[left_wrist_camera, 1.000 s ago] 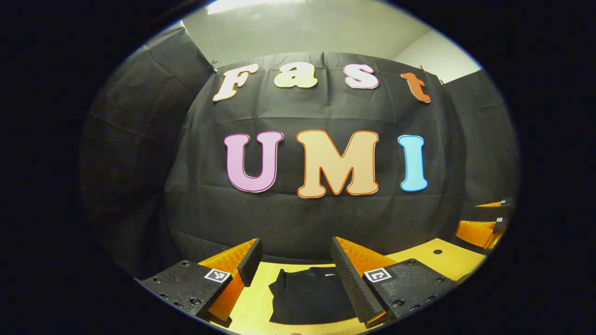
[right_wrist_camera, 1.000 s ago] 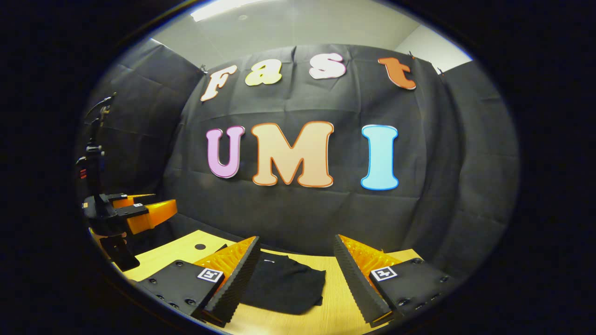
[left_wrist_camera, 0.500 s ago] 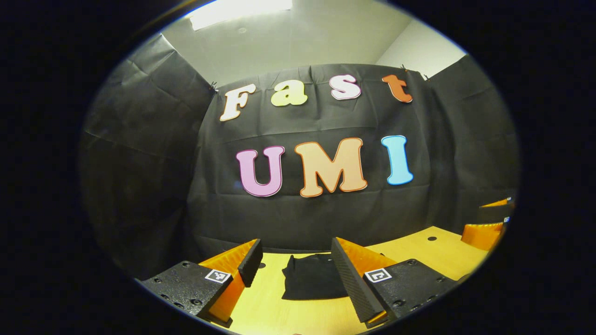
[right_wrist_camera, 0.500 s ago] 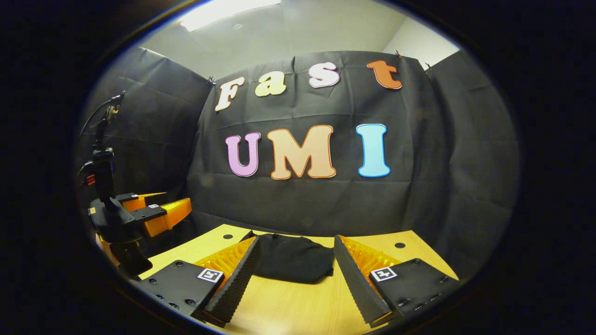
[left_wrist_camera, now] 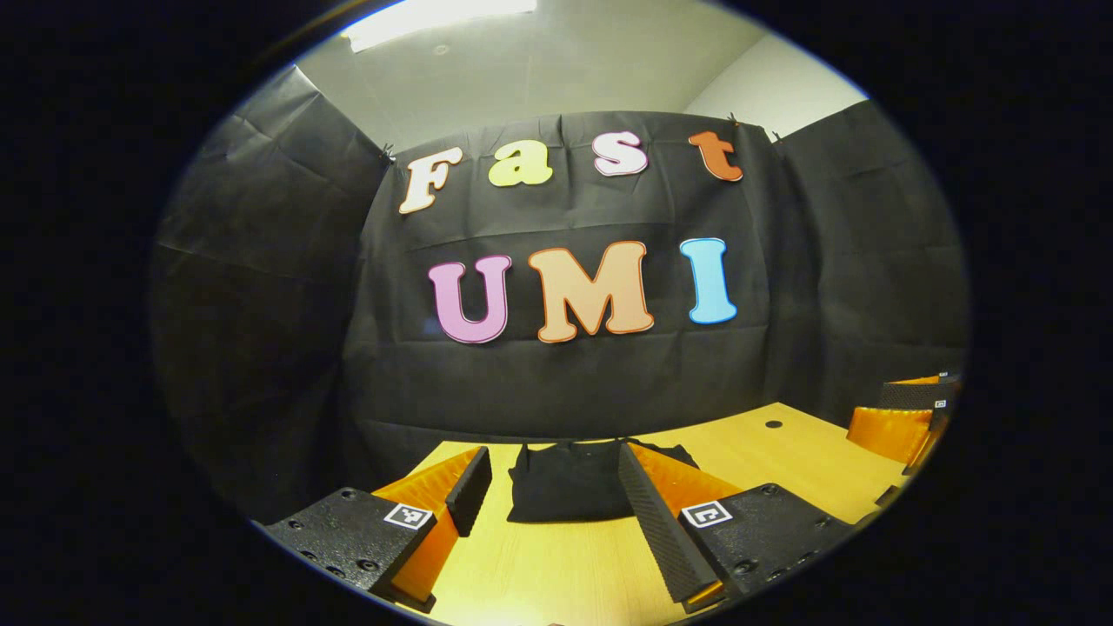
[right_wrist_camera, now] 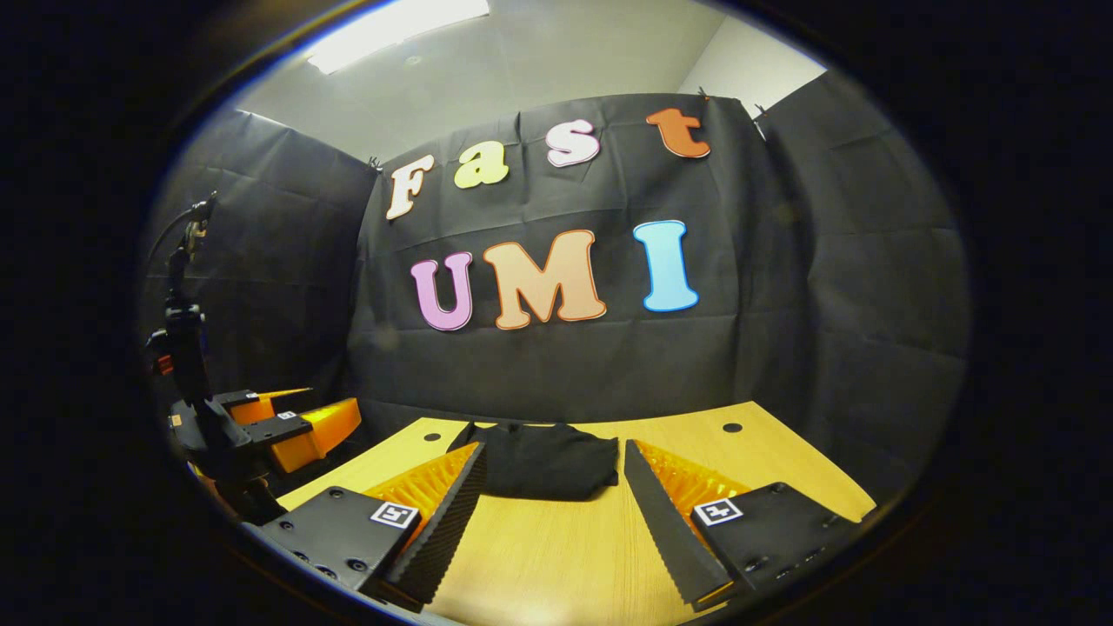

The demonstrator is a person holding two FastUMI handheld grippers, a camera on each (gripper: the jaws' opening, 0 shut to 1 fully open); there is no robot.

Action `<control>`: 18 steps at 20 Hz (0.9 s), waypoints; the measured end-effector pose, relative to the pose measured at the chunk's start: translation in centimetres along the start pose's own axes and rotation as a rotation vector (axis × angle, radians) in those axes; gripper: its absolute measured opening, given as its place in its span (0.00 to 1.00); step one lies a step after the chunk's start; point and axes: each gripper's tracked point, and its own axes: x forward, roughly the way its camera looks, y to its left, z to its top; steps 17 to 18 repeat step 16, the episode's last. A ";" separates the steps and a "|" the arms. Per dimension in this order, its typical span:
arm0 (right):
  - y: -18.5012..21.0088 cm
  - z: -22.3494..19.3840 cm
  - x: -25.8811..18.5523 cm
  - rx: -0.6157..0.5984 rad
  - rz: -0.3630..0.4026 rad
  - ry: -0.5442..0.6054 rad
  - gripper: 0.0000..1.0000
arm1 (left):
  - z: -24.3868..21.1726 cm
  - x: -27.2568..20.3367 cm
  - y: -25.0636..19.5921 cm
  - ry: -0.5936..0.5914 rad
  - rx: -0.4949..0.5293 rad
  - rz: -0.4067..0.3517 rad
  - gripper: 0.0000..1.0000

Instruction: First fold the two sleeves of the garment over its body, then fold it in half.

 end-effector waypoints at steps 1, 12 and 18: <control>0.0 0.0 -0.5 0.008 -0.003 -0.003 0.99 | -0.1 -0.2 -0.2 0.002 -0.004 0.000 0.88; -1.4 0.2 -2.3 0.041 -0.017 -0.003 0.98 | 1.8 -0.6 -1.2 -0.022 0.014 -0.015 0.88; -1.9 0.2 -2.8 0.015 -0.047 -0.008 0.98 | 1.5 -0.1 -1.8 -0.005 -0.014 -0.043 0.89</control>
